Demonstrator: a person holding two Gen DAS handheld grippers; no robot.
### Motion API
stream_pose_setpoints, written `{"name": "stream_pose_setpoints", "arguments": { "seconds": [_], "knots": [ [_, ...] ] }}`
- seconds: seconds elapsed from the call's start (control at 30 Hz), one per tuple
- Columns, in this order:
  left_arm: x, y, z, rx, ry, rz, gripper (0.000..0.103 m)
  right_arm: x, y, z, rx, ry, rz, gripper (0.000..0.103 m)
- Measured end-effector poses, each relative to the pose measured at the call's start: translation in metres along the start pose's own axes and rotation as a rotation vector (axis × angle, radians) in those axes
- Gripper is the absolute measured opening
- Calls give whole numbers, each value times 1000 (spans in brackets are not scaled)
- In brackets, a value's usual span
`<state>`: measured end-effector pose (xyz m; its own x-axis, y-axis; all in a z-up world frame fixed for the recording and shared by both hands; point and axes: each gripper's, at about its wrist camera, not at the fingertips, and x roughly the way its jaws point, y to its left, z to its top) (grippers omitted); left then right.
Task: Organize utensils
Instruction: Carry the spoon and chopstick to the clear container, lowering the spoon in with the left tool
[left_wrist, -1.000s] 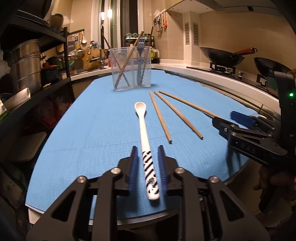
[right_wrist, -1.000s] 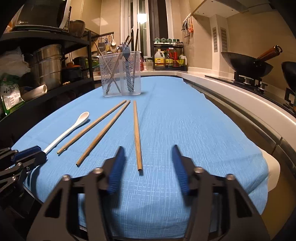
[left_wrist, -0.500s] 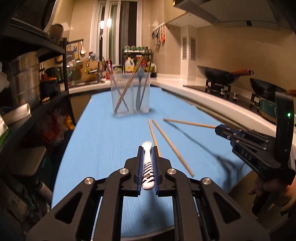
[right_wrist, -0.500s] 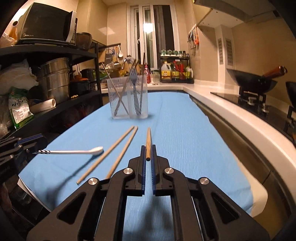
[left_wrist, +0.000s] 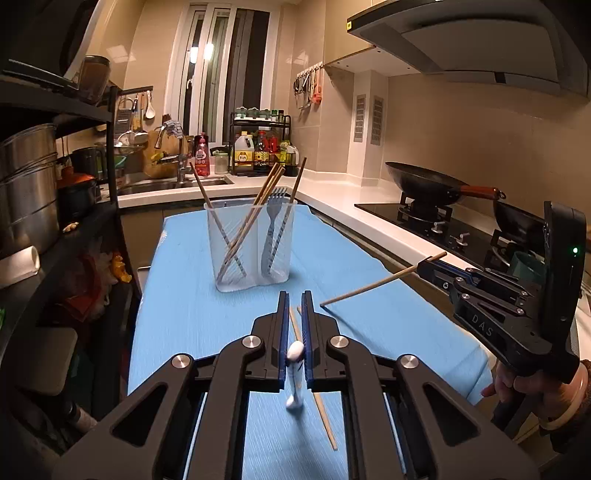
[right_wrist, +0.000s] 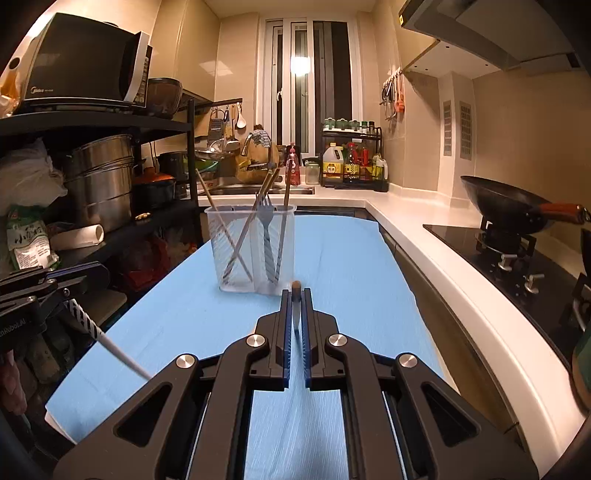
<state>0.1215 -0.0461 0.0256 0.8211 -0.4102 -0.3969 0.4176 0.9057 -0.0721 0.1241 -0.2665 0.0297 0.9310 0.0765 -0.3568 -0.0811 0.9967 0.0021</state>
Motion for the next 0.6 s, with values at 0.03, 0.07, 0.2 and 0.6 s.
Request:
{"name": "stream_pose_setpoints", "arguments": {
  "seconds": [0.03, 0.07, 0.2, 0.6],
  "knots": [
    [4, 2, 5, -5, 7, -6, 5, 2, 0, 5, 0, 1, 0, 5],
    [7, 4, 10, -7, 13, -8, 5, 5, 0, 10, -2, 3, 1, 5],
    [16, 7, 24, 9, 24, -2, 5, 11, 1, 31, -10, -7, 5, 5],
    [33, 30, 93, 17, -6, 8, 5, 31, 3, 104, -13, -27, 59, 5]
  ]
}}
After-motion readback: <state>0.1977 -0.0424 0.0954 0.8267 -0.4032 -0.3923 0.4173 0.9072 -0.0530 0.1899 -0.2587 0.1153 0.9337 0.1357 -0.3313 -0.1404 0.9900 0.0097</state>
